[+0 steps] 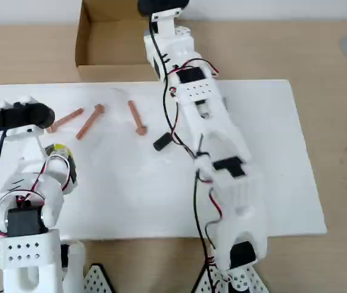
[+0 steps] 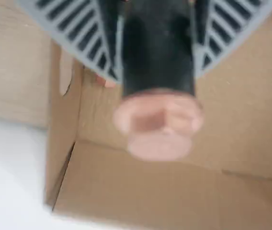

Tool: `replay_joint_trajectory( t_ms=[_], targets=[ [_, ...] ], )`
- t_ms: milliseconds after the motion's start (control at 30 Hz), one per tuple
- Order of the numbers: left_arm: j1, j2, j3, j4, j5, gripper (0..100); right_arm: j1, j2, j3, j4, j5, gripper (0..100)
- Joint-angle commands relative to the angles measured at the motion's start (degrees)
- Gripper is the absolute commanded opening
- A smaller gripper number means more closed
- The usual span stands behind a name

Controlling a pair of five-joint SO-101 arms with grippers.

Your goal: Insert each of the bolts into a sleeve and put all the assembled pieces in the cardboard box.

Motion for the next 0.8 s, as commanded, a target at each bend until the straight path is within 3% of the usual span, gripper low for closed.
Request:
replay_joint_trajectory(
  t_ms=[0,300,533,767],
  targets=[
    [-0.4,0.1,1.8,-2.9,-0.4,1,2.6,8.0,-16.3,-2.0,0.7,0.9],
    [-0.4,0.1,2.5,-2.9,0.1,1,5.4,31.6,-45.8,-1.6,0.8,1.2],
    [1.8,0.2,4.3,-4.8,2.3,1,2.9,42.2,-58.1,7.6,6.1,1.2],
    [3.2,0.2,6.2,-7.8,2.3,2,2.2,46.5,-66.0,10.6,6.2,4.1]
  ],
)
